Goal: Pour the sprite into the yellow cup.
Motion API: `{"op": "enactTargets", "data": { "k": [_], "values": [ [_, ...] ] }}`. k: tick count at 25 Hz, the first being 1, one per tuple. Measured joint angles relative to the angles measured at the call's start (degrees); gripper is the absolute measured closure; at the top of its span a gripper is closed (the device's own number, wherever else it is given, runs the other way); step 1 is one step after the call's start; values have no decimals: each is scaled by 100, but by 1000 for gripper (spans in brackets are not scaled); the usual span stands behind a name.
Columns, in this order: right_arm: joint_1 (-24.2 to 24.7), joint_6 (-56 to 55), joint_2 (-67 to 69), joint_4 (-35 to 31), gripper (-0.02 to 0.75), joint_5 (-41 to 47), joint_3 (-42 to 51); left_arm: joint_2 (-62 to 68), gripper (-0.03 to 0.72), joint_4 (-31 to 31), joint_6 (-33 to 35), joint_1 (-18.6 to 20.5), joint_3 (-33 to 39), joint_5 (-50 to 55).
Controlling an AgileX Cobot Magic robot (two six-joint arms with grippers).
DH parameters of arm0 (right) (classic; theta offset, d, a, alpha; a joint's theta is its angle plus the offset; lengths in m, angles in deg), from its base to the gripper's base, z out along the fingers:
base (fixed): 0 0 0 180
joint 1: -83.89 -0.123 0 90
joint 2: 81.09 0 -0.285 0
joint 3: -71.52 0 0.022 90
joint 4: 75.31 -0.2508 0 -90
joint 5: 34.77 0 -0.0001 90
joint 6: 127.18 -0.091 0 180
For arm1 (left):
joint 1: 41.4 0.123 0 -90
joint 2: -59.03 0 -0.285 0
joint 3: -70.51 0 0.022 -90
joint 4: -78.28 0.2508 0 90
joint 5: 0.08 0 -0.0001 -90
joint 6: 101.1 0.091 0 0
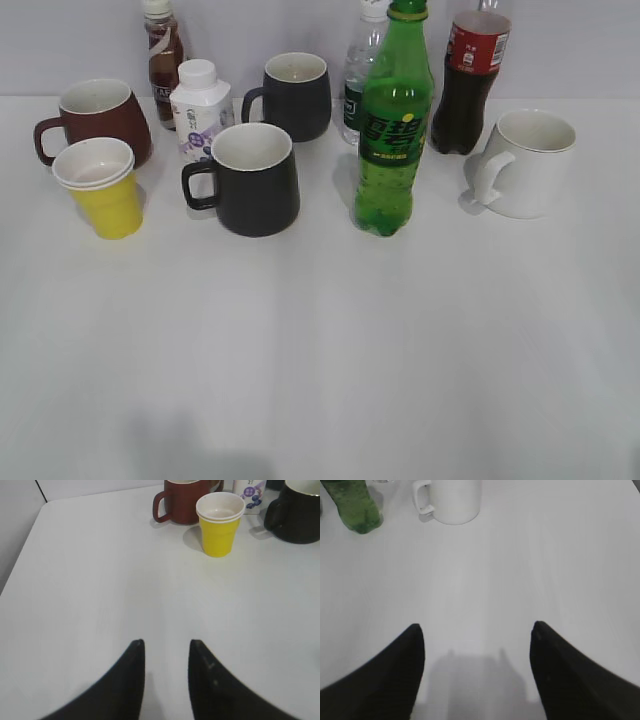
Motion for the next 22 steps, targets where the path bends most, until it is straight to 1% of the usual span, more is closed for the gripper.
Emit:
{"op": "enactTargets", "data": {
  "k": [11, 14, 16, 17, 18, 20, 22],
  "values": [
    [0, 0, 0, 0, 245, 0, 0, 0, 450, 0, 0, 0, 0, 0],
    [0, 0, 38, -22, 245, -21, -17, 0, 450, 5, 0, 0, -77, -213],
    [0, 0, 191, -129, 245, -299, -113, 101, 450, -1, 0, 0, -125, -848],
    [0, 0, 375, -261, 245, -919, -144, 297, 450, -6, 0, 0, -109, -1524],
    [0, 0, 375, -261, 245, -919, -144, 297, 450, -6, 0, 0, -109, -1524],
    [0, 0, 682, -389, 245, -1674, -80, 567, 450, -44, 0, 0, 30, -2288],
    [0, 0, 1071, -577, 245, -2265, 53, 871, 450, -194, 0, 0, 356, -3138]
  ]
}}
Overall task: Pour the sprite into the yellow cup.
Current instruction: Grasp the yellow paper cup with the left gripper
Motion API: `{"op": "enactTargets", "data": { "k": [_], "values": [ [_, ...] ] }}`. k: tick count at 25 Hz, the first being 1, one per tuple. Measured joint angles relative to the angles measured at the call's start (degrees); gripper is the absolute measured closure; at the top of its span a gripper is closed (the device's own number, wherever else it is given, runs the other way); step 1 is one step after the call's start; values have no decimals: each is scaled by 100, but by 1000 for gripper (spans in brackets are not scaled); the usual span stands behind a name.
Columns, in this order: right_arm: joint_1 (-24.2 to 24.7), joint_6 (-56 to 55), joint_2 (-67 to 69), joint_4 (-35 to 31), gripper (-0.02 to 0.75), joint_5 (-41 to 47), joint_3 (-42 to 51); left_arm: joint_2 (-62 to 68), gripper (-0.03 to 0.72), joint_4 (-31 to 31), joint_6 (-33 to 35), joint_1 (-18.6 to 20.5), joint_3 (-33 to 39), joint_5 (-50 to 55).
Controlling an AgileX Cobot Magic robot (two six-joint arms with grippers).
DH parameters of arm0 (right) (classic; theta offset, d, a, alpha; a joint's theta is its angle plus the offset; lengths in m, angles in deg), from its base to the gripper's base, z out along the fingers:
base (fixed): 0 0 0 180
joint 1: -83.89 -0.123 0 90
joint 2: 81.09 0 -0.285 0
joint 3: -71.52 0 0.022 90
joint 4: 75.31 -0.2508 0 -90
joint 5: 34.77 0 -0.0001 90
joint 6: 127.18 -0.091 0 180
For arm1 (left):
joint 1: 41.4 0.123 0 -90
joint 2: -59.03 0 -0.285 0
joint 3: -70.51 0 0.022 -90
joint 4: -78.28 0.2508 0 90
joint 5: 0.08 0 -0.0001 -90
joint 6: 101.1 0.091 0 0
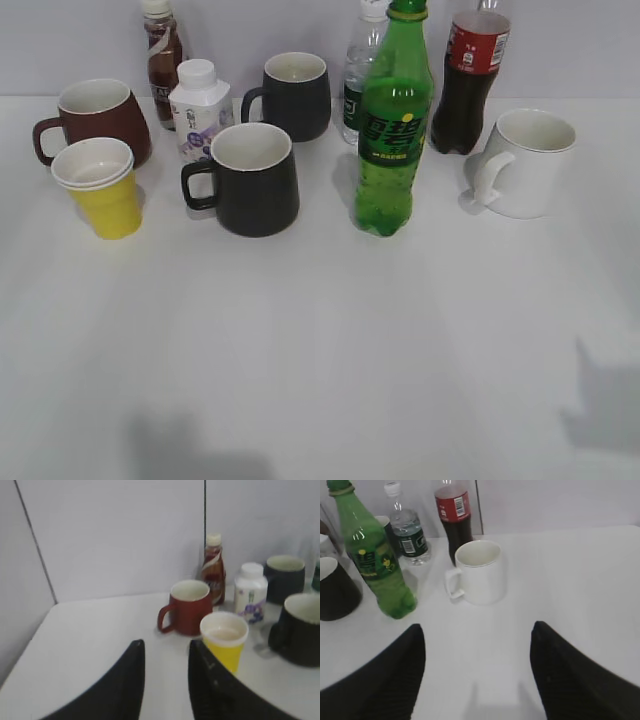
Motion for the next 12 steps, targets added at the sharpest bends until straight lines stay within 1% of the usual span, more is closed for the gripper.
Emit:
{"op": "enactTargets", "data": {
  "k": [2, 4, 7, 12],
  "values": [
    [0, 38, 469, -231, 245, -484, 86, 374, 450, -248, 0, 0, 385, -962],
    [-54, 190, 968, -351, 245, -932, 116, 893, 450, -503, 0, 0, 812, -2184],
    [-333, 604, 1567, -368, 245, -1707, 116, 1826, 449, -666, 0, 0, 1205, -3712],
    [-993, 1000, 2624, -372, 245, -2674, 116, 3788, 449, -642, -42, 0, 1285, -5479]
  ]
}}
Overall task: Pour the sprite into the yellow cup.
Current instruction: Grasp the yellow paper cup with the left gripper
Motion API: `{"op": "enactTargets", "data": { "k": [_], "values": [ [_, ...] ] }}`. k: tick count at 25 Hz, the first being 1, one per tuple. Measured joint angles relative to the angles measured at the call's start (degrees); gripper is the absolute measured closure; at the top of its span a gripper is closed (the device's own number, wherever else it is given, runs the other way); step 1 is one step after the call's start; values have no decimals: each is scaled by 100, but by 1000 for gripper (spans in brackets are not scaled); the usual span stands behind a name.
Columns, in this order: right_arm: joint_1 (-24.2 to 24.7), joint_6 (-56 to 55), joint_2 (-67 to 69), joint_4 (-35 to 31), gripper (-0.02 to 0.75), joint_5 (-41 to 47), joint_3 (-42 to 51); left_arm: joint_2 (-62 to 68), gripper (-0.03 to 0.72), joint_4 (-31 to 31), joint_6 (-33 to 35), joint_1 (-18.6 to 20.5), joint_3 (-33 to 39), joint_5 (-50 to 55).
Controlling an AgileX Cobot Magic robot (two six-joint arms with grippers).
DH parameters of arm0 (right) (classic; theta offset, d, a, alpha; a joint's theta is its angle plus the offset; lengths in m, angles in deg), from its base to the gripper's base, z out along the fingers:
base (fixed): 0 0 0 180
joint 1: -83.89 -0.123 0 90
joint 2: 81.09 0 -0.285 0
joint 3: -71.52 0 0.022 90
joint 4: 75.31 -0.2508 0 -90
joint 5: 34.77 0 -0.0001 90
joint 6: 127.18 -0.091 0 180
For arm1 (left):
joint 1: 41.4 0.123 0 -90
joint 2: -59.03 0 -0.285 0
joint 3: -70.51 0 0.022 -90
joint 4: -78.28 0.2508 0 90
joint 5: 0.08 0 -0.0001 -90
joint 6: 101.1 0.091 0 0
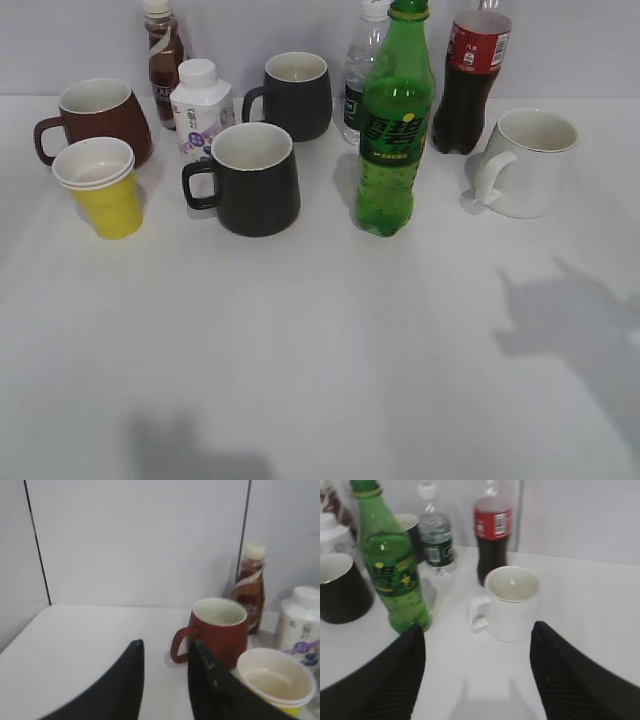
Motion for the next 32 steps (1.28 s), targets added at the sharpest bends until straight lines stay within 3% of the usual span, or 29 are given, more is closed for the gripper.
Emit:
{"op": "enactTargets", "data": {
  "k": [6, 13, 19, 24, 32],
  "values": [
    [-451, 41, 1354, 0, 247, -931, 0, 2017, 402, 104, -497, -423, 14, -1073],
    [-920, 52, 2368, -32, 282, -1858, 0, 3732, 284, 270, -583, -1540, 206, -2414],
    [-1205, 67, 2798, -21, 287, -2207, 0, 5319, 214, 199, -587, -1610, 214, -4165],
    [-1205, 67, 2812, -21, 287, -2370, 0, 6188, 115, 187, -587, -1612, -152, -4418],
    [-1205, 62, 2812, -21, 288, -2391, 0, 6430, 99, 33, -276, -1612, -953, -4429]
  ]
}}
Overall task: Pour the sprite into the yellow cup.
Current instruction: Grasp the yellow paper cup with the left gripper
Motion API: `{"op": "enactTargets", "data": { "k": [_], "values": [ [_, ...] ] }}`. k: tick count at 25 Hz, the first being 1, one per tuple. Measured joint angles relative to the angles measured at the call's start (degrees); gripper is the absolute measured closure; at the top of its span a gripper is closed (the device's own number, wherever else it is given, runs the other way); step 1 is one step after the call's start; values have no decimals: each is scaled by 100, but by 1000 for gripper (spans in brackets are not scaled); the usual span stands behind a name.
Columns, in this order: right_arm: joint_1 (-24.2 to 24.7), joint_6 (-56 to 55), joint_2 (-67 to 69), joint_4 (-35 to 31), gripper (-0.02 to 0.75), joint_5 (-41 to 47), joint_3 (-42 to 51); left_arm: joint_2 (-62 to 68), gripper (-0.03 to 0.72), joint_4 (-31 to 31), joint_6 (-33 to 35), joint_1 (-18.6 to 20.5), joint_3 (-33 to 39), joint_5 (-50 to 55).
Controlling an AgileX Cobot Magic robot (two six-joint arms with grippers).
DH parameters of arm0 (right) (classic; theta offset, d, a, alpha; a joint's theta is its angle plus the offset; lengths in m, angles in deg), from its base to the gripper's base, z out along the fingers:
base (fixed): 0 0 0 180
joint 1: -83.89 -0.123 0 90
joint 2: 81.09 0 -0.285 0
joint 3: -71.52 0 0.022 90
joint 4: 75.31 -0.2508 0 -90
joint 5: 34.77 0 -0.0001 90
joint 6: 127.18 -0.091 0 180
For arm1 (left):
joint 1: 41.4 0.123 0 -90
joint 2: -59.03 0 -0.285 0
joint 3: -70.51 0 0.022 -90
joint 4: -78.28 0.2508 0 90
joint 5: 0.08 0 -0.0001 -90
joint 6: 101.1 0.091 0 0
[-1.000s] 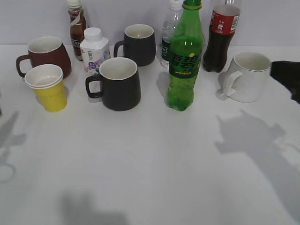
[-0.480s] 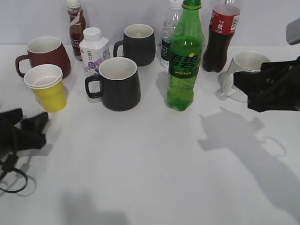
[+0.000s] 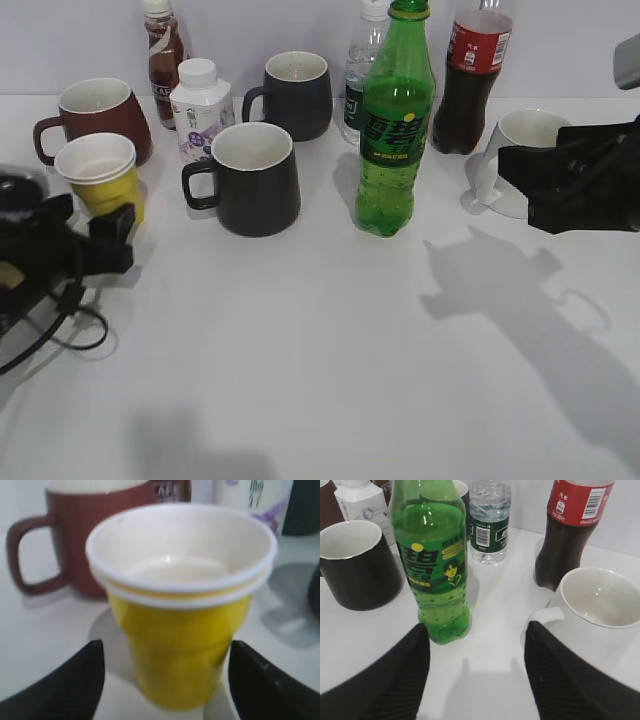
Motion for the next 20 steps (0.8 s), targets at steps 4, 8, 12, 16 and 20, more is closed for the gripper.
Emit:
{"op": "enactTargets", "data": {
  "k": [4, 8, 12, 16, 20],
  "values": [
    [0, 0, 0, 0, 288, 0, 0, 346, 99, 0, 62, 7, -346, 0],
    [0, 0, 0, 0, 288, -4, 0, 560, 99, 69, 74, 48, -575, 10],
    [0, 0, 0, 0, 288, -4, 0, 569, 99, 147, 79, 53, -800, 22],
    [0, 0, 0, 0, 288, -4, 0, 597, 99, 152, 79, 53, -1096, 49],
    [0, 0, 0, 5, 288, -4, 0, 794, 137, 157, 79, 53, -1387, 190]
  ]
}}
